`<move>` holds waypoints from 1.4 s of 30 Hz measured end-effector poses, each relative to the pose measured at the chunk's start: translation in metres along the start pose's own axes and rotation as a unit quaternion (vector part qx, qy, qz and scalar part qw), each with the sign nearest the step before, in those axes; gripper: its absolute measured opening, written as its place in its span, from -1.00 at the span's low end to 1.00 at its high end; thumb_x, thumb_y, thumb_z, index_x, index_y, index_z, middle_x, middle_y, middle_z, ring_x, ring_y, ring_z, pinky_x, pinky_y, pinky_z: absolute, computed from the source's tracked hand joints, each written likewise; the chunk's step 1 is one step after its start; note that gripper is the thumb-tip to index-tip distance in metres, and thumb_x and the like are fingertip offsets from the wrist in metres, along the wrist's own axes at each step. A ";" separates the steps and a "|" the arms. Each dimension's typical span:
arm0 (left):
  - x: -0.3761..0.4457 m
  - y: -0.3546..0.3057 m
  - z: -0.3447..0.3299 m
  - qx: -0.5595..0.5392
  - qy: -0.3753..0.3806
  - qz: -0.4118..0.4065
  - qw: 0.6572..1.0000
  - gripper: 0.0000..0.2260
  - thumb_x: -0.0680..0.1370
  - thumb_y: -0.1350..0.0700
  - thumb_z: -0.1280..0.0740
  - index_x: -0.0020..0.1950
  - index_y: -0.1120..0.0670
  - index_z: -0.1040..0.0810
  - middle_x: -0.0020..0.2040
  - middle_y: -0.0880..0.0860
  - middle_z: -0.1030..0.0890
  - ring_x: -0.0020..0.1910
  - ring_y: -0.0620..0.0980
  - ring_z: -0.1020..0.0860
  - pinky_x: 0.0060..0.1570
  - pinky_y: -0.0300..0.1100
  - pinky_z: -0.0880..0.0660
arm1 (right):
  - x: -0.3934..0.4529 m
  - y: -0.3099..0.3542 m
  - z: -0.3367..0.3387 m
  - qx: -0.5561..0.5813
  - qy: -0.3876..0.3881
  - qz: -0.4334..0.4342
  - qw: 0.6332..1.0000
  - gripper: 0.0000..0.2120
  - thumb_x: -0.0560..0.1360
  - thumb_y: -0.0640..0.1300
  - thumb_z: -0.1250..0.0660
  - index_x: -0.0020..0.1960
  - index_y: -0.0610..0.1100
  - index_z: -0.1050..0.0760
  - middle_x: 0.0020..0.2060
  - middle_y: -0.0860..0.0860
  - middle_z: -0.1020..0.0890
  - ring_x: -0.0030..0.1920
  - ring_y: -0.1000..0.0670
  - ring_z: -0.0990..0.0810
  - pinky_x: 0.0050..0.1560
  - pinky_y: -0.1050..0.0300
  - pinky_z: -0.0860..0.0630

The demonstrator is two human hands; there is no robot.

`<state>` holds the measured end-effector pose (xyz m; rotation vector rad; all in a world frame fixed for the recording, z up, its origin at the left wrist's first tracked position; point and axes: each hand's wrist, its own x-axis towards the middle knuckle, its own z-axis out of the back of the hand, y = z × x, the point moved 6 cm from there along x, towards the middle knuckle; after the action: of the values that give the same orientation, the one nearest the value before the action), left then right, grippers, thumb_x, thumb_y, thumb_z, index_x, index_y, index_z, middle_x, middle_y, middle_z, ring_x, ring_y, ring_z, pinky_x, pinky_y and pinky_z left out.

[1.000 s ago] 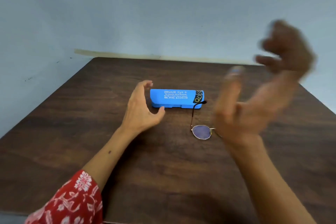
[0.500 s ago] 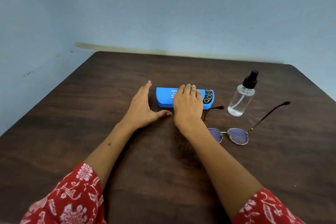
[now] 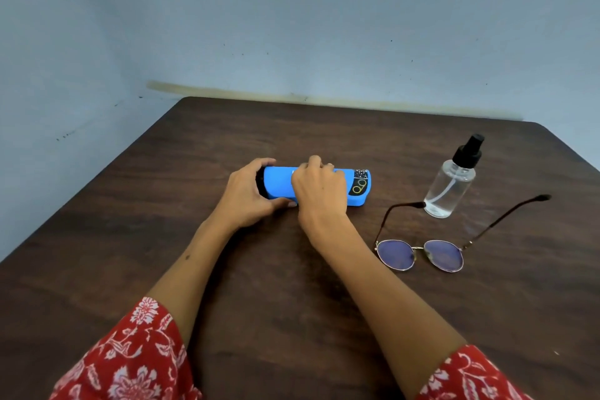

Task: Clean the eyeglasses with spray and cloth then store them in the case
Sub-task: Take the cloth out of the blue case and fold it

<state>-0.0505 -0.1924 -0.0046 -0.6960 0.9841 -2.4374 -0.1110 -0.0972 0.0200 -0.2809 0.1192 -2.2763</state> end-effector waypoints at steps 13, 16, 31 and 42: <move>0.002 0.008 -0.004 -0.028 0.023 0.036 0.999 -0.08 0.23 0.09 -0.61 0.48 0.15 -0.22 0.36 0.07 -0.45 0.34 0.01 -0.41 0.28 -0.23 -0.32 | 0.002 -0.010 0.027 0.068 0.002 0.011 0.998 -0.73 0.43 -0.17 -0.41 0.10 -0.14 -0.44 -0.08 -0.05 -0.53 0.02 -0.12 -0.56 -0.01 0.02 -0.44; 0.003 0.010 -0.005 -0.039 0.030 0.038 0.998 0.01 0.23 0.05 -0.61 0.52 0.15 -0.10 0.44 0.05 -0.36 0.43 -0.03 -0.30 0.31 -0.28 -0.23 | 0.010 -0.020 0.038 0.110 -0.024 -0.041 0.993 -0.79 0.45 -0.26 -0.35 -0.05 -0.13 -0.32 -0.24 0.00 -0.37 -0.09 -0.09 -0.53 -0.21 0.10 -0.29; 0.003 0.009 -0.004 -0.016 0.070 0.043 0.997 -0.01 0.29 0.01 -0.56 0.54 0.10 -0.03 0.52 0.04 -0.19 0.49 0.02 -0.16 0.38 -0.16 -0.15 | 0.059 -0.034 0.043 0.281 -0.006 -0.178 0.943 -0.82 0.48 -0.32 -0.30 0.08 -0.21 -0.48 0.04 -0.10 -0.58 0.07 -0.11 -0.54 0.04 0.07 -0.44; 0.000 0.012 0.004 0.016 0.048 0.059 0.997 -0.04 0.34 -0.02 -0.52 0.54 0.10 0.02 0.49 0.08 -0.24 0.46 0.03 -0.18 0.36 -0.14 -0.17 | 0.020 -0.052 0.052 0.207 -0.085 -0.257 0.940 -0.65 0.42 -0.29 -0.35 0.19 -0.17 -0.44 0.18 -0.11 -0.45 0.20 -0.12 -0.43 0.02 0.07 -0.38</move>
<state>-0.0461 -0.2023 -0.0110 -0.4993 0.9911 -2.3958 -0.1499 -0.0776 0.0831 -0.3089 -0.5835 -2.7003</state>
